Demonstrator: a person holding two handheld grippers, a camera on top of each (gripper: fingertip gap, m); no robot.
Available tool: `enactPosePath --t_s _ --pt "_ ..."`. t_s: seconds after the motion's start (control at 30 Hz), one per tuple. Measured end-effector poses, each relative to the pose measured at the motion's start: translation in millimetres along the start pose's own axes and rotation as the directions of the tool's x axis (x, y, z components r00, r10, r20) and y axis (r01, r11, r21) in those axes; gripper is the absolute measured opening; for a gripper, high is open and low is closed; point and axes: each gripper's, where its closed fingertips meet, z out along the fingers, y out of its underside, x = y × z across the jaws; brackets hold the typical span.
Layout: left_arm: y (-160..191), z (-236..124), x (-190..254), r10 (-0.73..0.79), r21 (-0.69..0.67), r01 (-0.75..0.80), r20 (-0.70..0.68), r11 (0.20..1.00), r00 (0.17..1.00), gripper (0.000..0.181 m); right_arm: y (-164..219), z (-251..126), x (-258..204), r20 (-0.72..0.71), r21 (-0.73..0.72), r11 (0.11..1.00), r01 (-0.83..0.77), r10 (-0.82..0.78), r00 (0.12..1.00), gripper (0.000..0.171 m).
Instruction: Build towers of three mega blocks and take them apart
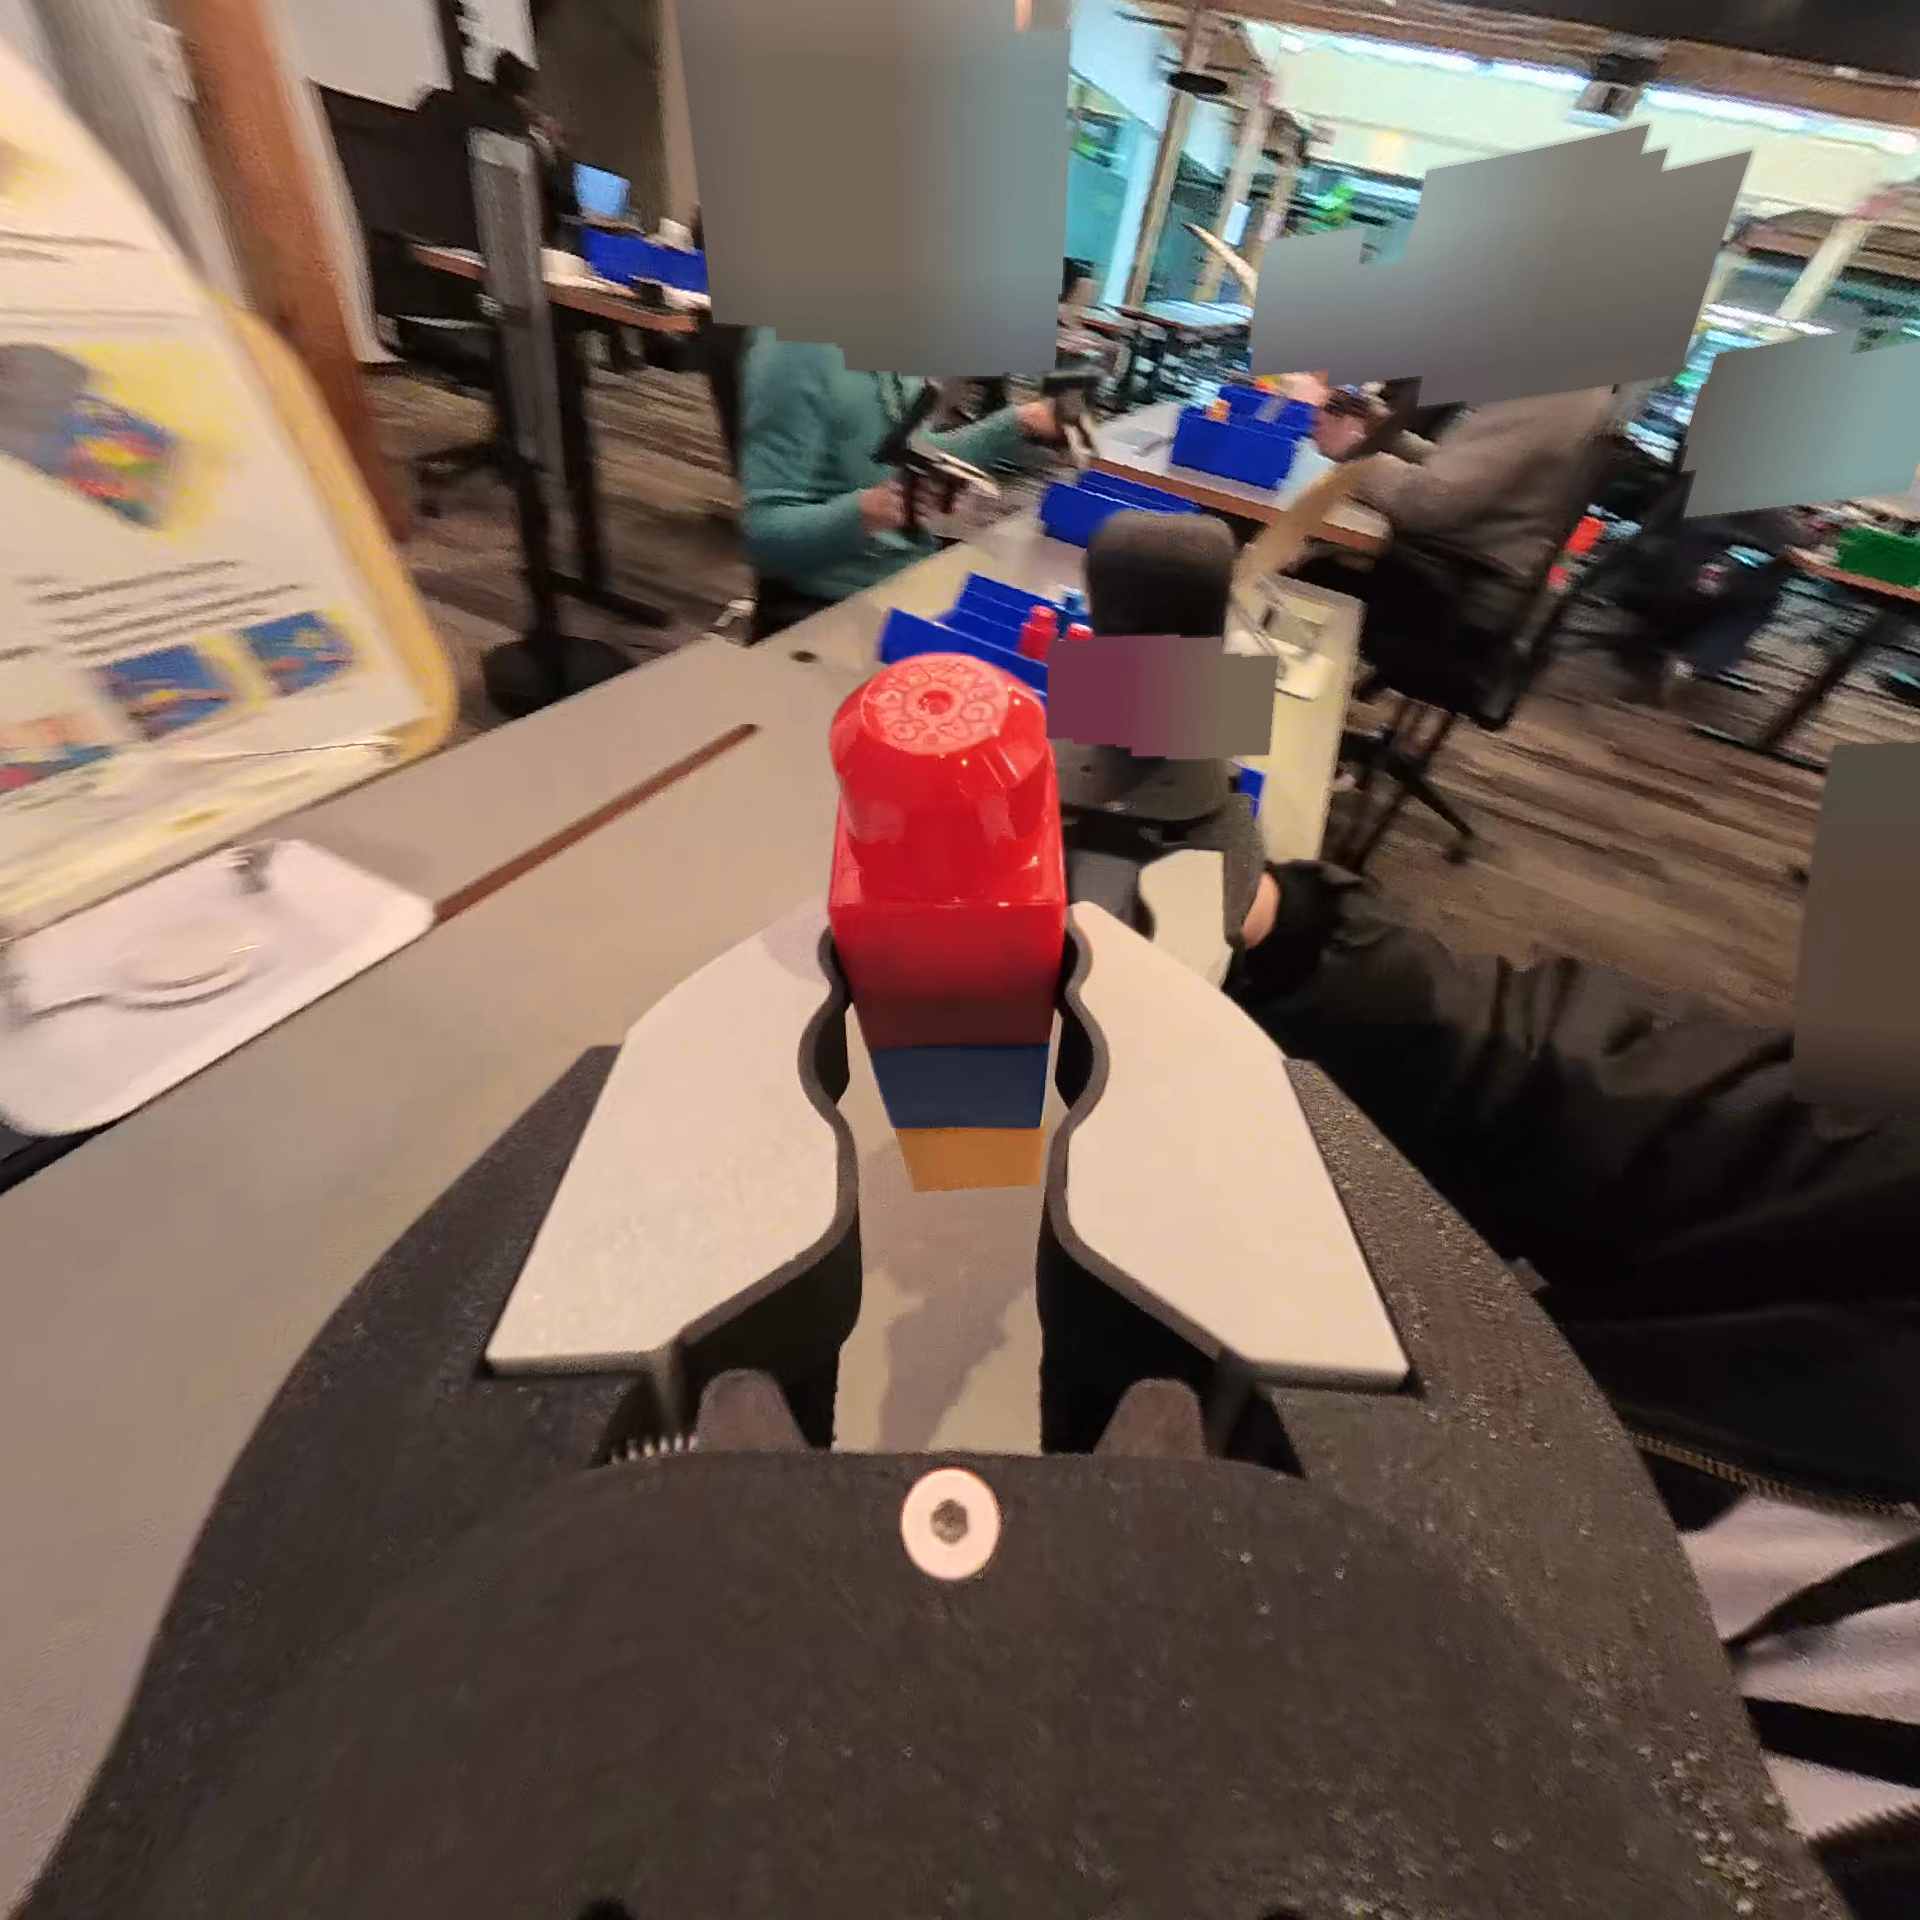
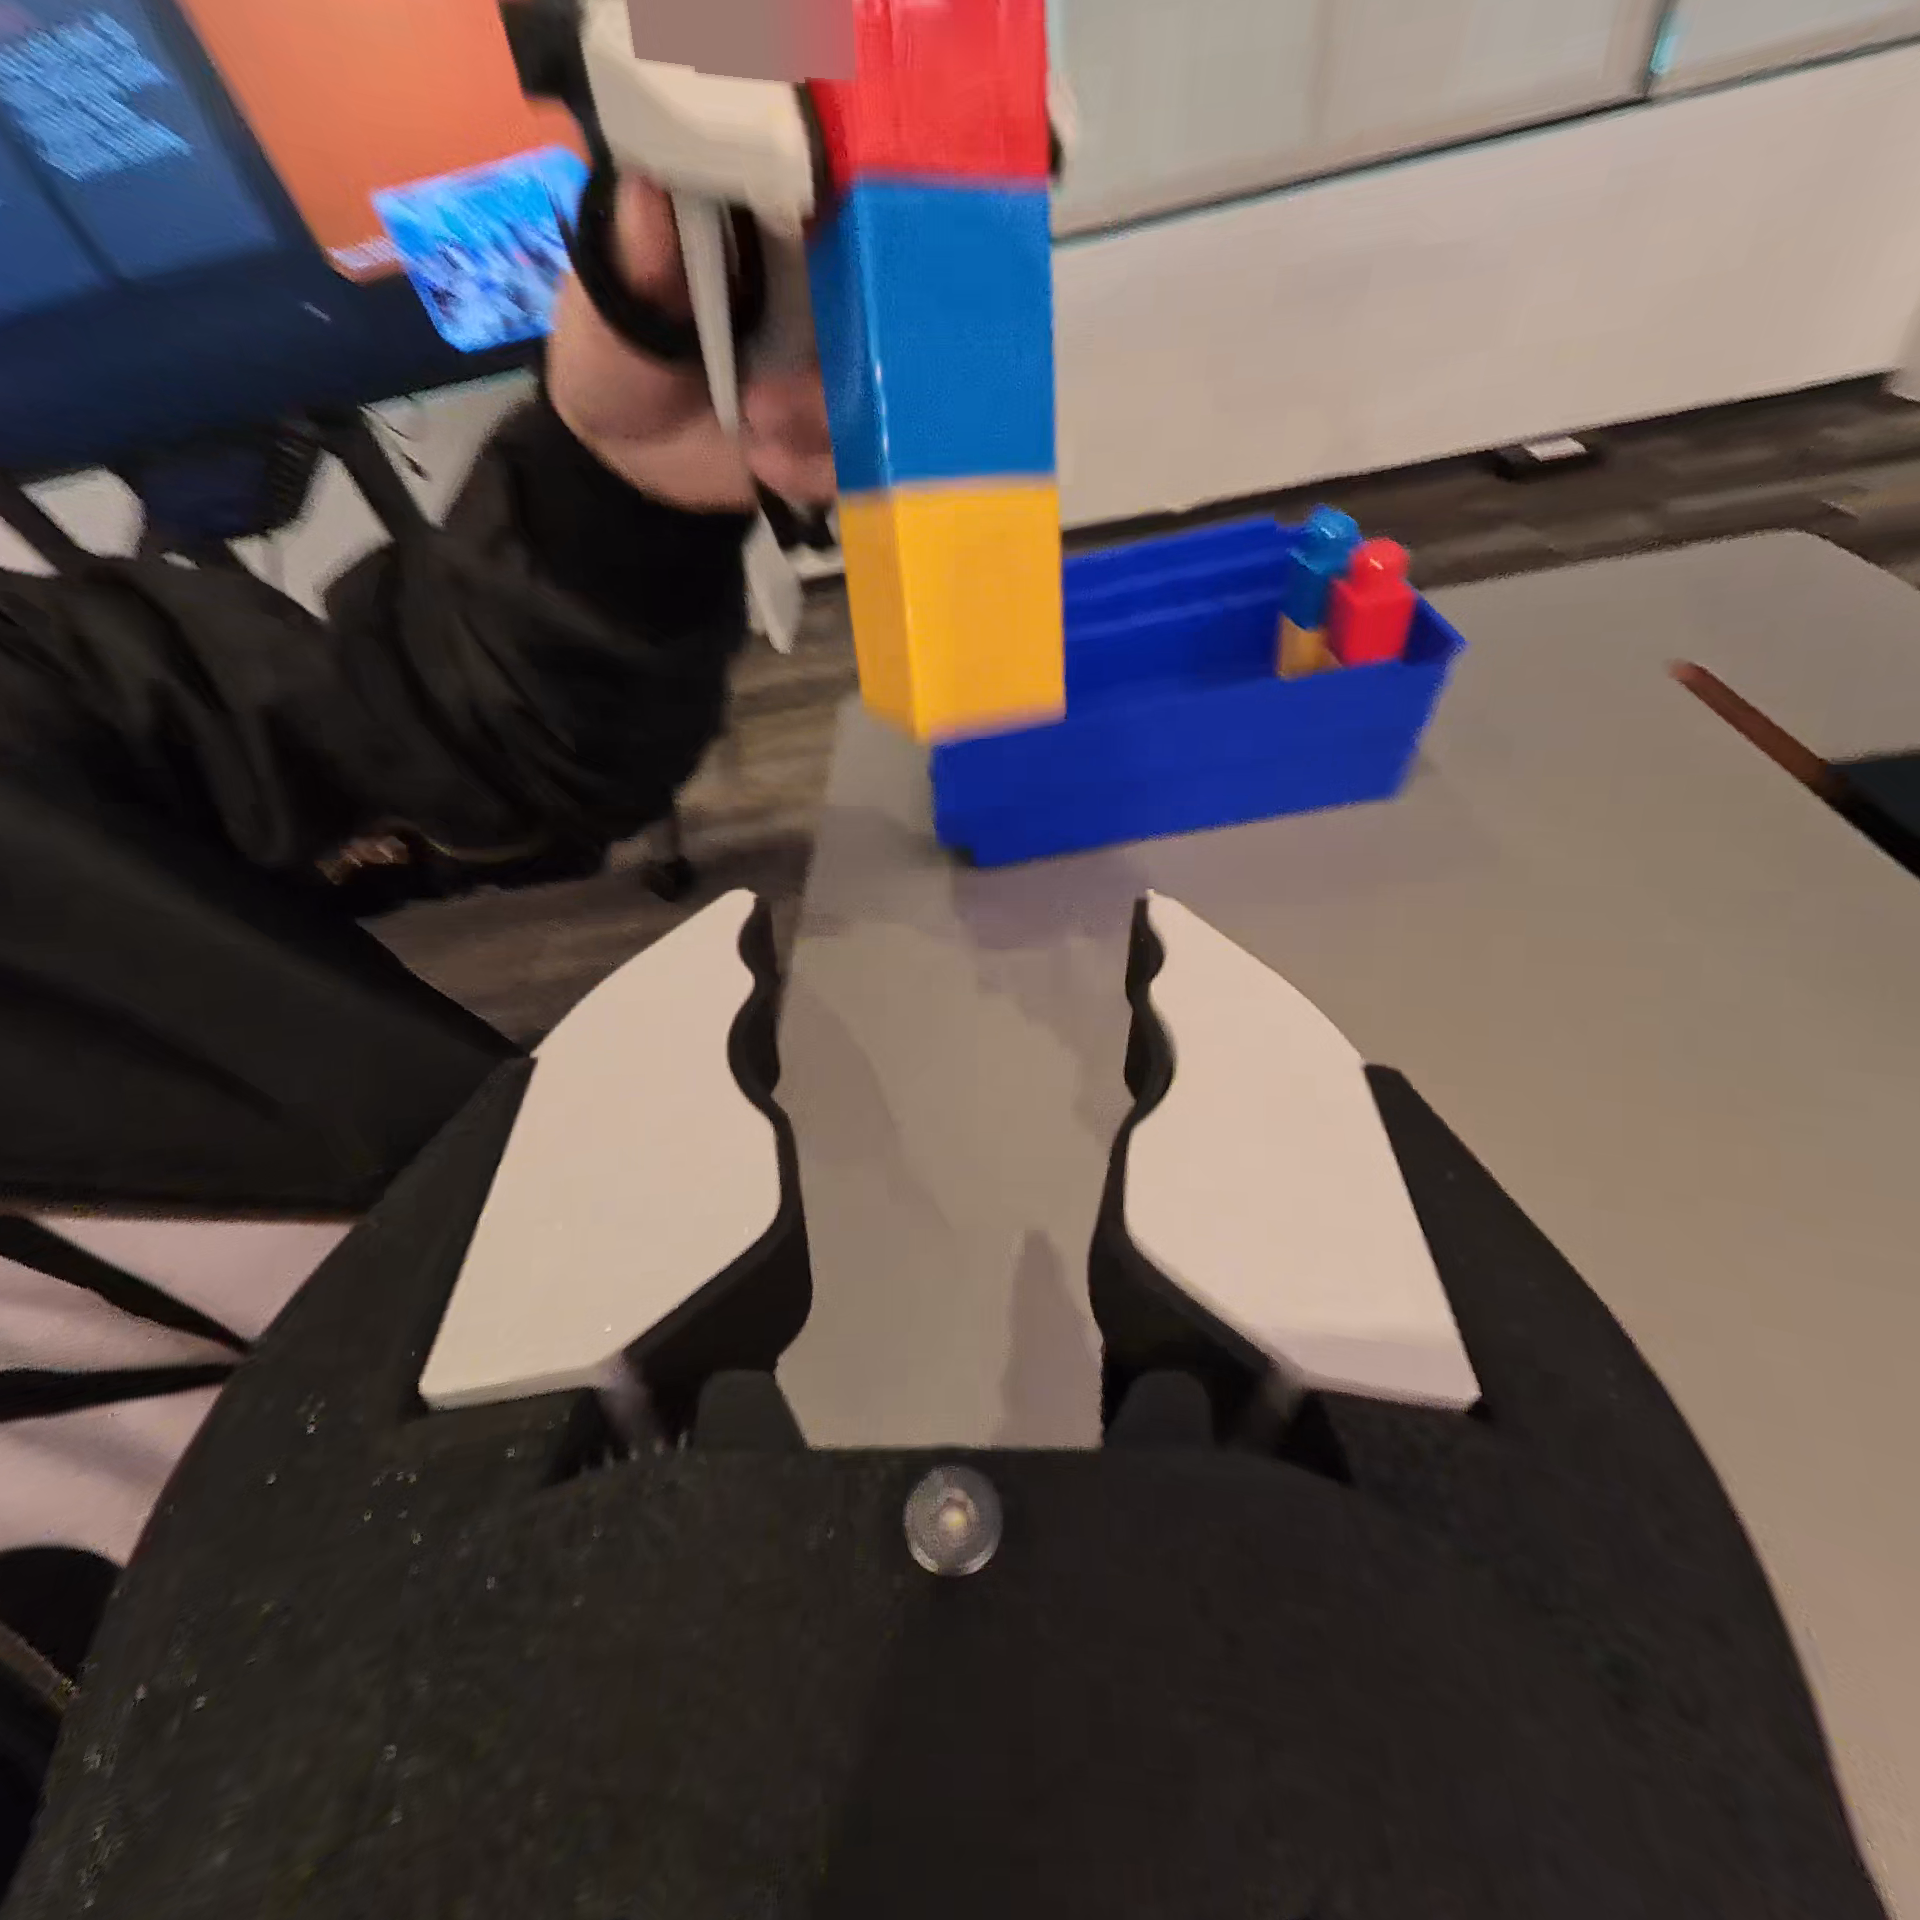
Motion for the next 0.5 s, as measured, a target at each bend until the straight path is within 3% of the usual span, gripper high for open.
enactPosePath --t_s 0.17,0.23,0.27,0.3,0.4,0.5 --pt "5 41 30 -0.003 -0.025 0.0 -0.11 1.0 0.994 0.036 -13 -6 -10 0.01 0.055 0.998 0.016 -0.016 1.0 0.061" --pt "4 50 39 0.005 -0.013 -0.007 -0.153 1.0 0.988 0.037 -11 -11 -22 0.055 0.044 0.999 0.026 -0.028 0.998 0.05" --pt "3 54 44 -0.01 -0.006 0.009 -0.184 1.0 0.983 0.036 -8 -13 -20 0.028 0.031 0.999 0.044 -0.045 0.999 0.039" --pt "2 58 46 -0.002 0.009 0.004 -0.189 1.0 0.982 0.036 -7 -16 -20 0.009 0.032 0.998 0.049 -0.049 0.999 0.039" --pt "11 70 50 0.012 0.038 -0.005 -0.188 0.999 0.982 0.056 -3 -27 -16 -0.039 0.037 0.999 -0.001 0.002 0.999 0.036" --pt "31 88 51 -0.019 0.0 0.02 -0.202 1.0 0.979 0.039 -1 -34 -19 -0.024 0.061 0.998 0.002 0.0 1.0 0.036"
